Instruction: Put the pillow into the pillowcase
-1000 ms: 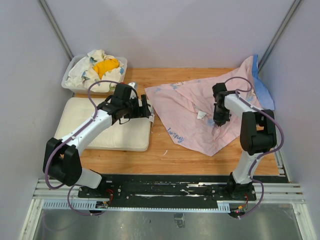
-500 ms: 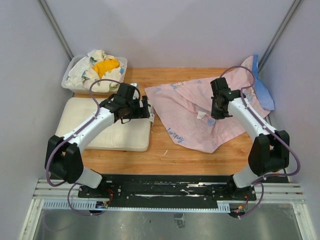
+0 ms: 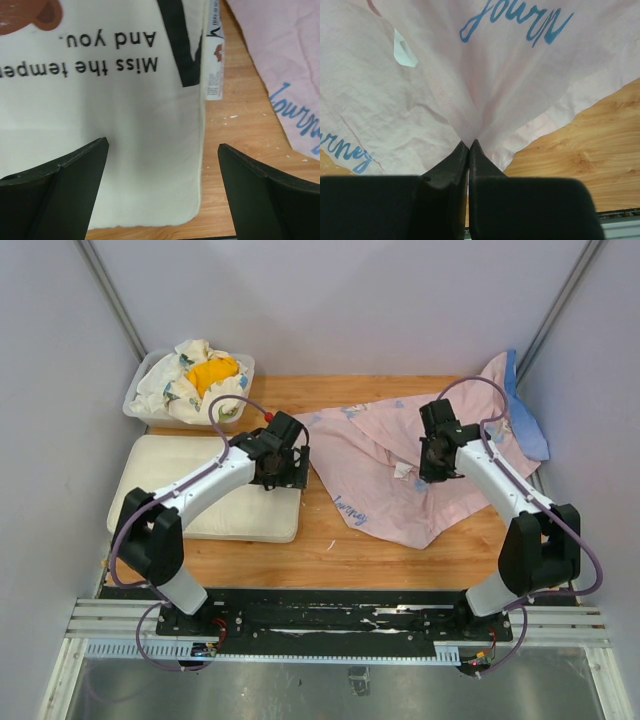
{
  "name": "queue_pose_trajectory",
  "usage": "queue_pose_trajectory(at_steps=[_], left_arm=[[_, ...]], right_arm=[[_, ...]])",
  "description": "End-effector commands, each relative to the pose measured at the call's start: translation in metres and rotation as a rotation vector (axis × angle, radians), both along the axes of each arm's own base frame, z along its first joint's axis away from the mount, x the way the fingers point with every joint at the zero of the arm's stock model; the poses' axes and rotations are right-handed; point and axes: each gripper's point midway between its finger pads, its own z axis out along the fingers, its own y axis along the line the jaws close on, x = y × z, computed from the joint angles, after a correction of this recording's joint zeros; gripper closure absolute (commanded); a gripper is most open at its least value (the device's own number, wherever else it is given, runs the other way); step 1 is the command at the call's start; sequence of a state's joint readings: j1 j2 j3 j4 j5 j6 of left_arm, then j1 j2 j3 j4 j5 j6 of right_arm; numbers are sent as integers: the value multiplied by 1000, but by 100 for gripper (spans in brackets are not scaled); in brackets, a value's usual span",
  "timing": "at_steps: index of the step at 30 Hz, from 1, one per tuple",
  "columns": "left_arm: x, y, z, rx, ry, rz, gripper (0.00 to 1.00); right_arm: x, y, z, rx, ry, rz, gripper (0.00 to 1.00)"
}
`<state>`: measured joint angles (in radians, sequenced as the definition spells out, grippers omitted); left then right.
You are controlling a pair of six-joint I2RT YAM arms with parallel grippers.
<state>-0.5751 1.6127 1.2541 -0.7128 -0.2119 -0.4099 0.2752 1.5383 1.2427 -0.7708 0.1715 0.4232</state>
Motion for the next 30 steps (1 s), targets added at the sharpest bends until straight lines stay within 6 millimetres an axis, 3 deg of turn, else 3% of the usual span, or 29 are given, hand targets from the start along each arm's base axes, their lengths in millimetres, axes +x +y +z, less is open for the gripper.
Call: queue_pose_trajectory(at_steps=[1, 4, 7, 12, 17, 20, 23, 29, 30], left_arm=[[-1, 27, 30, 85, -89, 84, 2], [-8, 42, 32, 130, -109, 101, 1], [-19, 55, 12, 157, -69, 109, 1], [-22, 64, -12, 102, -35, 133, 1], [-25, 63, -51, 94, 40, 122, 1], [-36, 53, -80, 36, 119, 98, 1], [-43, 44, -93, -8, 160, 71, 17], [-45, 41, -101, -11, 184, 49, 88], [-44, 42, -100, -9, 183, 49, 96]], right_arm=[[-4, 8, 5, 38, -28, 7, 99], [-6, 8, 2, 42, -25, 10, 99], [-9, 8, 1, 43, -22, 10, 99], [-11, 7, 0, 45, -20, 10, 99], [-13, 6, 2, 41, -20, 8, 99], [-14, 5, 3, 37, -23, 7, 99], [-15, 3, 5, 26, -26, 3, 99], [-16, 3, 4, 29, -22, -2, 99], [-15, 3, 3, 30, -21, -2, 99]])
